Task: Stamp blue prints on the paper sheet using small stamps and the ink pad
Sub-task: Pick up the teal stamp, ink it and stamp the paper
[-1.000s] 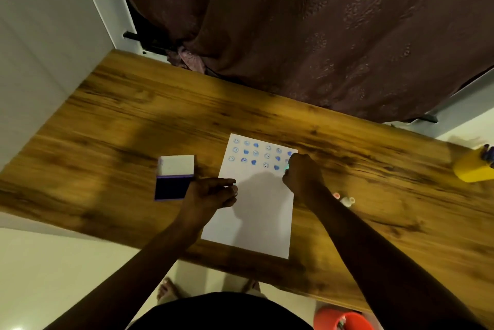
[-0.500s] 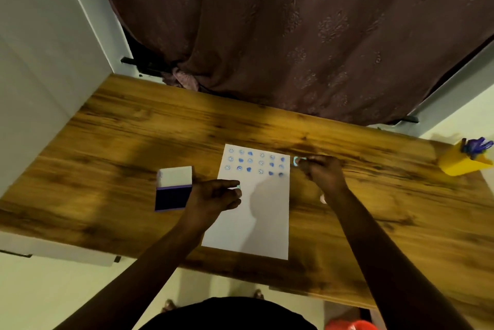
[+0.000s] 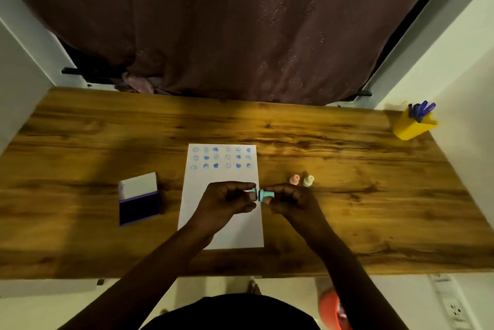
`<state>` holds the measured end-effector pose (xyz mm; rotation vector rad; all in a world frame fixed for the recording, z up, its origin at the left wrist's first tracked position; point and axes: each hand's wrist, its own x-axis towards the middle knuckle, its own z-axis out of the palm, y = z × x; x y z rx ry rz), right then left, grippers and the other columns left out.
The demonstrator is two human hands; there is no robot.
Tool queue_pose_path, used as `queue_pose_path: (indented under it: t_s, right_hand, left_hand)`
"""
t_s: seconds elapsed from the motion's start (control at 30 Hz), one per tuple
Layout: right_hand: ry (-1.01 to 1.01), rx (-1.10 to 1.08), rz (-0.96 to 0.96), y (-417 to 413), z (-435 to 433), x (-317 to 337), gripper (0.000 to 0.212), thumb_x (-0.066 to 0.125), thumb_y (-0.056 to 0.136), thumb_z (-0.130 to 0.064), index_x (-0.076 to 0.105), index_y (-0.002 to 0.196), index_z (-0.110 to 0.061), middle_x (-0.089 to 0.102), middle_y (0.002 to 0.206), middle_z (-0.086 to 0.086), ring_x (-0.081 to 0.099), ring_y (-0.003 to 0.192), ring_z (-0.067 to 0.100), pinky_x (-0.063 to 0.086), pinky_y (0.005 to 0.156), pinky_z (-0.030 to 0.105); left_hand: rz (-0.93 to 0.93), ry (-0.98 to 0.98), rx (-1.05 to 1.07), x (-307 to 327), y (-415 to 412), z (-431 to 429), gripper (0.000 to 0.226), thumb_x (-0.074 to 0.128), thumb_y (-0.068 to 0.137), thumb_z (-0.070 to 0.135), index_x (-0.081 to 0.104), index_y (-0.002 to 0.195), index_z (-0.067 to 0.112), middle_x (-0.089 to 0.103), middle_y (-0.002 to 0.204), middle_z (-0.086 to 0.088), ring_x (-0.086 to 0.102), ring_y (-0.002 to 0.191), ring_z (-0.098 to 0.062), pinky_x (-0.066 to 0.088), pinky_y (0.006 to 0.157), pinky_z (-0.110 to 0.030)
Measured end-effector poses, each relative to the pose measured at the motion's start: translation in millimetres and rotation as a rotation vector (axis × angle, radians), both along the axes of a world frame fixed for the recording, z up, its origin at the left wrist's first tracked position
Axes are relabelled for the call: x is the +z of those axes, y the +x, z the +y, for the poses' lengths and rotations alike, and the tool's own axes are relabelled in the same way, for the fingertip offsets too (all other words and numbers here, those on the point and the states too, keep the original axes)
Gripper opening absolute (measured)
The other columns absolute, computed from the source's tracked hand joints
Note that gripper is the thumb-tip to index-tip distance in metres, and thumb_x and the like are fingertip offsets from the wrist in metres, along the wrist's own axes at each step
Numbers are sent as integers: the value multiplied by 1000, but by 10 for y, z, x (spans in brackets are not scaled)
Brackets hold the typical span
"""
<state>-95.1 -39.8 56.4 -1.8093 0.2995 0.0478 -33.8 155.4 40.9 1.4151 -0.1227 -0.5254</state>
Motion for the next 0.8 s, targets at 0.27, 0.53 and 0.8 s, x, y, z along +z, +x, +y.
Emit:
queue_pose_path:
  t_s: [0.27,0.53,0.8]
  right_hand:
    - [-19,-3,-39,-80,-204,-7,26,78,87,-10,75,113,-8,79,107,4,74,101,18,60,89,36]
    - [44,79,-59,-158,-416,-93,23,76,89,-10,77,111,-11,80,103,2,75,93,15,58,76,26]
    - [101,129,-3,-304,-643,-197,16,73,93,-18,77,105,-27,78,90,-1,72,79,12,55,67,24]
  left_hand:
    - [-58,-18,-90,65,-58,-201,48,76,88,3,79,101,50,80,107,12,77,104,-17,62,77,-25]
    - [-44,-22,-96,-29,-101,-361,47,77,86,-1,82,96,45,82,105,10,77,103,-19,65,80,-31]
    - [-48,74,-142,-186,-169,-559,30,82,81,-2,83,99,22,83,100,7,78,98,-16,64,84,-31]
